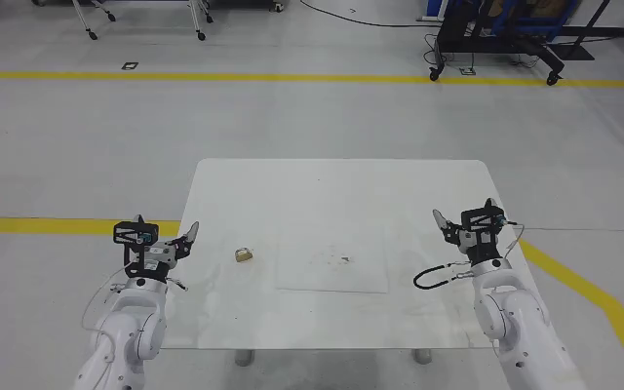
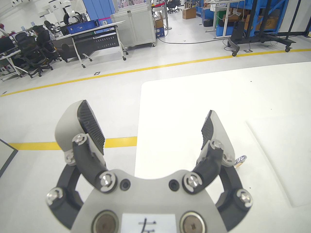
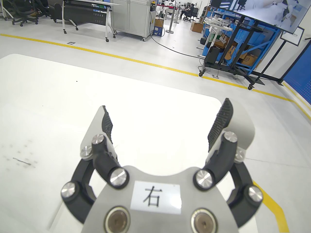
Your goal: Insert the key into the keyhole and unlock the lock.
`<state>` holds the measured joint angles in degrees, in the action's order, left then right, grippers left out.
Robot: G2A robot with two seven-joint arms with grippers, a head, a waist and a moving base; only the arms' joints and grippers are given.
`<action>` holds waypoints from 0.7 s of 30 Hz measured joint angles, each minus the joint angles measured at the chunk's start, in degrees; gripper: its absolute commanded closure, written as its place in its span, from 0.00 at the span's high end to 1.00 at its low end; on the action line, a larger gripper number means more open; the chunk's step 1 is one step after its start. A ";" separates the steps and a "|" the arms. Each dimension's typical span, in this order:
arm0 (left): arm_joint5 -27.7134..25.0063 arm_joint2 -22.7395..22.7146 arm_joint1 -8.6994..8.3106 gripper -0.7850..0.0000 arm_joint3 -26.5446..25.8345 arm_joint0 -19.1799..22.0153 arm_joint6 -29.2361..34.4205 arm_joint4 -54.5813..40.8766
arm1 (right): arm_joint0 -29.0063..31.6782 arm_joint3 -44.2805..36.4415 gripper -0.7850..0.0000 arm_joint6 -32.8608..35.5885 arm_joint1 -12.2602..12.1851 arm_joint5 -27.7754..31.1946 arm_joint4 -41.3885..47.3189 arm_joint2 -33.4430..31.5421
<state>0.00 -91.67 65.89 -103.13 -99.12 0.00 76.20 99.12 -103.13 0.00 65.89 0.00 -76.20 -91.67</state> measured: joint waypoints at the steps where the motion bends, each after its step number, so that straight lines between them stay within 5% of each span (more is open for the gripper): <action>1: 0.00 0.00 0.00 1.00 0.00 0.00 0.00 0.00 | 0.00 0.00 1.00 0.00 0.00 0.00 0.00 0.00; 5: 0.00 0.00 0.00 1.00 0.00 0.00 0.00 0.00 | -0.07 0.20 1.00 -0.52 0.08 1.02 1.19 0.18; 21: 0.00 0.00 0.00 1.00 0.00 0.00 0.00 0.00 | -6.42 7.32 1.00 0.63 1.07 25.84 16.44 12.42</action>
<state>0.00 -91.67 65.89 -103.13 -99.12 0.00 76.20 92.70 -95.82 0.63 66.96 25.84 -59.77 -79.25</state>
